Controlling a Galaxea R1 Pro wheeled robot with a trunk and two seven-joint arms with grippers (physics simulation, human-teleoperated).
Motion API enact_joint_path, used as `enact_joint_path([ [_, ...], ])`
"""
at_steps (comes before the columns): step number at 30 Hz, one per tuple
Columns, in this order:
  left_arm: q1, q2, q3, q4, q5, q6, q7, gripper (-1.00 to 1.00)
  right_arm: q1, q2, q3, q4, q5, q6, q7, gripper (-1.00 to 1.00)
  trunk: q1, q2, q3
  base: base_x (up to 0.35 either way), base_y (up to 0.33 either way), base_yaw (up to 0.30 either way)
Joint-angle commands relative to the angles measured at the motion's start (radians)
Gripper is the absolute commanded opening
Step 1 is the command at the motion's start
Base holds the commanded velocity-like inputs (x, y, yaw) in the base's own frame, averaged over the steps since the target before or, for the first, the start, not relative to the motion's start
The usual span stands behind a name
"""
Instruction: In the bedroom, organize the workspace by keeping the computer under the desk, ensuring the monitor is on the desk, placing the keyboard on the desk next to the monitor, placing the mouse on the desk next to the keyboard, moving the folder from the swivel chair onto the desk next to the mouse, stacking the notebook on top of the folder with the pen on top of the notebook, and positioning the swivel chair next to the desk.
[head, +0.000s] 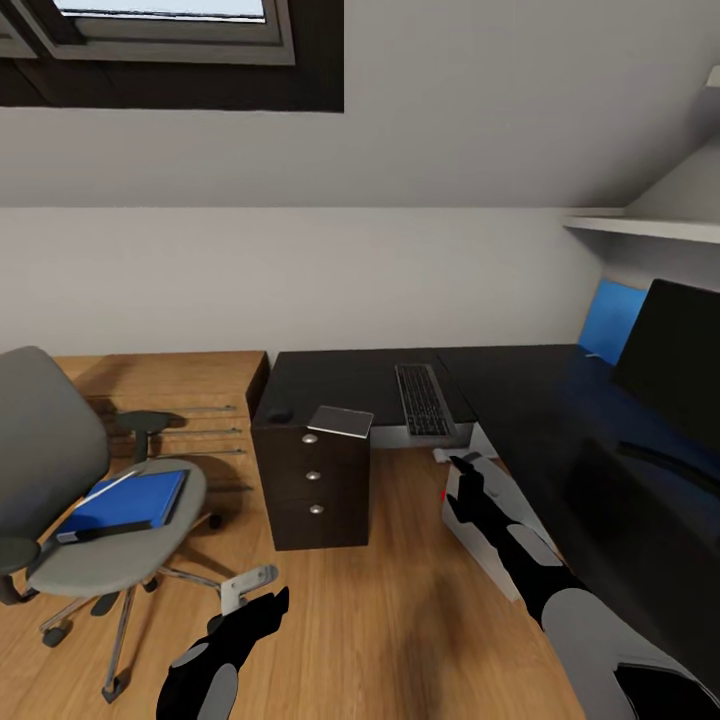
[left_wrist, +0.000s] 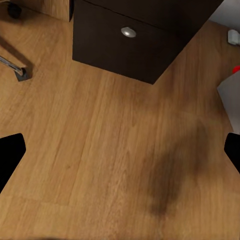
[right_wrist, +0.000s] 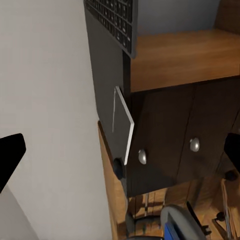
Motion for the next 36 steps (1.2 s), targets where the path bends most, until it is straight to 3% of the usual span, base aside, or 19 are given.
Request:
enact_joint_path([
  [1, -0.001, 0.000, -0.001, -0.001, 0.011, 0.002, 0.010, 1.00, -0.001, 0.000, -0.005, 0.001, -0.006, 0.007, 0.001, 1.00, 0.004, -0.008, -0.004, 0.000, 0.000, 0.000],
  [10, -0.001, 0.000, -0.001, -0.003, 0.011, 0.002, 0.010, 1.00, -0.001, 0.007, -0.004, -0.001, -0.006, -0.007, -0.015, 1.00, 0.038, -0.071, -0.032, 0.000, 0.000, 0.000],
  [16, -0.001, 0.000, -0.001, -0.004, 0.011, 0.003, 0.010, 1.00, -0.001, 0.008, -0.001, -0.009, -0.008, -0.068, -0.021, 1.00, 0.061, -0.113, -0.051, 0.000, 0.000, 0.000],
  [30, -0.001, 0.000, -0.002, -0.004, 0.011, 0.004, 0.010, 1.00, -0.001, -0.009, -0.005, -0.059, -0.012, -0.014, 0.032, 1.00, 0.115, -0.211, -0.095, 0.000, 0.000, 0.000],
  [36, -0.001, 0.000, -0.002, -0.002, 0.011, 0.004, 0.006, 1.00, -0.001, -0.015, -0.005, -0.059, -0.011, -0.014, 0.037, 1.00, 0.115, -0.211, -0.095, 0.000, 0.000, 0.000],
])
